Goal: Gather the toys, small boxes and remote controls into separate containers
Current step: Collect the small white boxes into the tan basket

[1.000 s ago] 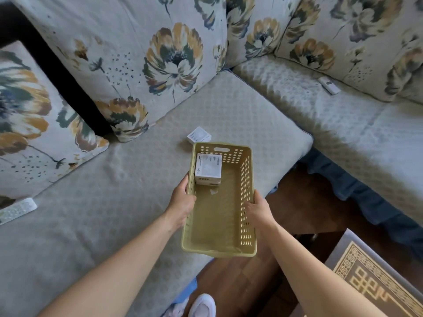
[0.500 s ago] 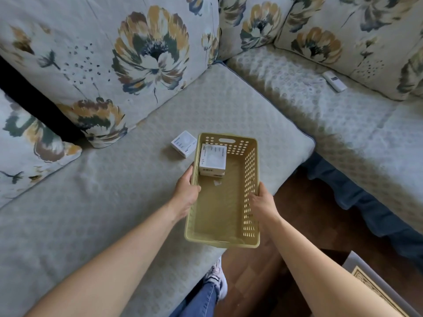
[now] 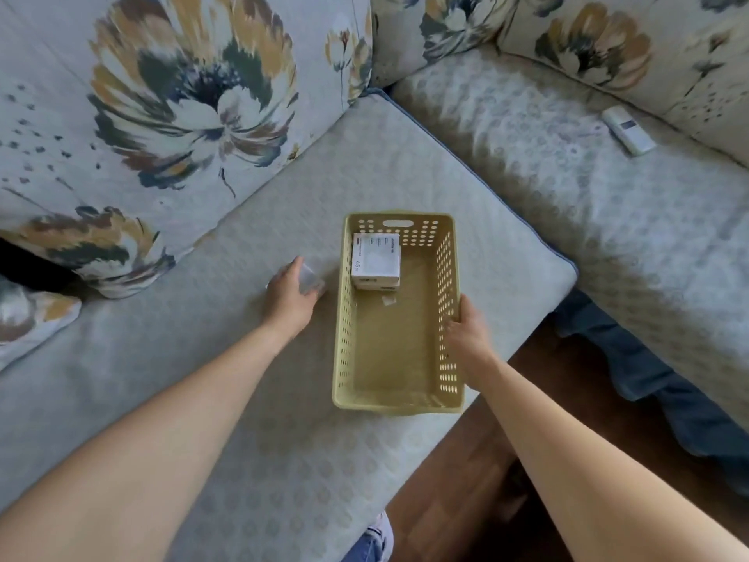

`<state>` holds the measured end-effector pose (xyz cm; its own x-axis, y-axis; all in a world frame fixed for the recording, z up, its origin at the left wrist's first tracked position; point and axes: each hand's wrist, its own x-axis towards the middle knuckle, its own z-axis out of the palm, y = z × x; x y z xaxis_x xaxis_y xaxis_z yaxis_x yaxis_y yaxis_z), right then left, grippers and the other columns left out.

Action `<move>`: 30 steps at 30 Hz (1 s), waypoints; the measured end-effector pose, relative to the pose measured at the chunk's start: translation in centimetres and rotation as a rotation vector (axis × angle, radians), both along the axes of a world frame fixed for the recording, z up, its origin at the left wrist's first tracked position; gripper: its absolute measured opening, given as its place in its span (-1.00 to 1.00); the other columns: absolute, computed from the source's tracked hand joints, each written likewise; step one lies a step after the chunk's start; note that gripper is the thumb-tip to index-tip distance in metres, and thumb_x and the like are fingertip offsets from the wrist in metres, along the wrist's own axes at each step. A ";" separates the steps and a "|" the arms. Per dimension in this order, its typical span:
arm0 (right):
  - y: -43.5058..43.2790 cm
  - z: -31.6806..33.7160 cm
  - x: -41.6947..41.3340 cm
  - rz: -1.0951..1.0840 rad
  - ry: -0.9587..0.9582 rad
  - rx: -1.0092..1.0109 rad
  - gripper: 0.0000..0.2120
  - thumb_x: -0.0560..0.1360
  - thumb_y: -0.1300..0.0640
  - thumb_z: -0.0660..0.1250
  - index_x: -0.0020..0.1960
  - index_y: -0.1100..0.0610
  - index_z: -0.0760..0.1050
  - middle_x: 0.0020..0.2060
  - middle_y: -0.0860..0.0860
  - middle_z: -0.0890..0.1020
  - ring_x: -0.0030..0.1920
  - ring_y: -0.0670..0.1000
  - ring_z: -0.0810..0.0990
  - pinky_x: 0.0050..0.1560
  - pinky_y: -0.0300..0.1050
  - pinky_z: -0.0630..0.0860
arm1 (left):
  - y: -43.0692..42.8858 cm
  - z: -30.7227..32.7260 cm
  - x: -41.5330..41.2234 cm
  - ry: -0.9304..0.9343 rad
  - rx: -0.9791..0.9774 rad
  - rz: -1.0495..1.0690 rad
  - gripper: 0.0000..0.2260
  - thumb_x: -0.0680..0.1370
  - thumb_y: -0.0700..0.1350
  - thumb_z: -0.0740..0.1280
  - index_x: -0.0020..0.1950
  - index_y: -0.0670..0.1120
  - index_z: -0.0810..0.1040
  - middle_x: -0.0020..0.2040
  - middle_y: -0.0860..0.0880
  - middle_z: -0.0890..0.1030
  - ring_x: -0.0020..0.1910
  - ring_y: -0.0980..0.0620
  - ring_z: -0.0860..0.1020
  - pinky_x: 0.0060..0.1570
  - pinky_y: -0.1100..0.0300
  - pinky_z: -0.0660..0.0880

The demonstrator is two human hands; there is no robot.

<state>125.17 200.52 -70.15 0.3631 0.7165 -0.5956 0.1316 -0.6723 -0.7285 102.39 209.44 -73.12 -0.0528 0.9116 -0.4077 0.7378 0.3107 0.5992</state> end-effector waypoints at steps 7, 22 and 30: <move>1.1 -2.3 0.5 0.010 -0.022 -0.036 -0.60 0.49 0.41 0.02 0.16 0.06 0.40 -0.08 -0.04 0.58 -0.08 0.00 0.57 -0.15 -0.14 0.55 | 2.1 -5.2 -0.4 0.405 -0.061 -0.226 -0.41 0.52 -0.10 0.37 0.50 0.11 0.23 0.46 -0.17 0.16 0.40 -0.22 0.19 0.39 -0.01 0.18; 1.4 -2.1 0.3 0.018 -0.011 -0.063 -0.59 0.49 0.32 0.16 0.27 -0.02 0.37 -0.01 -0.08 0.63 -0.04 -0.06 0.62 0.05 0.06 0.60 | 3.3 3.0 8.5 0.317 0.431 -0.774 -0.41 0.47 -0.24 0.34 0.45 0.13 0.32 0.50 -0.19 0.20 0.47 -0.21 0.18 0.44 0.02 0.09; 1.2 -2.4 0.5 0.017 0.008 -0.053 -0.63 0.51 0.32 0.10 0.16 -0.08 0.38 -0.07 -0.11 0.64 -0.10 -0.08 0.64 -0.03 -0.02 0.61 | 4.6 0.0 8.9 0.425 0.481 -0.831 -0.29 0.33 -0.54 0.27 0.40 -0.02 0.45 0.45 -0.27 0.32 0.40 -0.28 0.32 0.30 -0.07 0.35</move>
<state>125.68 201.75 -72.57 0.3458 0.6900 -0.6359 0.1376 -0.7076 -0.6931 111.29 214.03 -73.09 0.6102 0.7873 -0.0880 0.7883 -0.5923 0.1667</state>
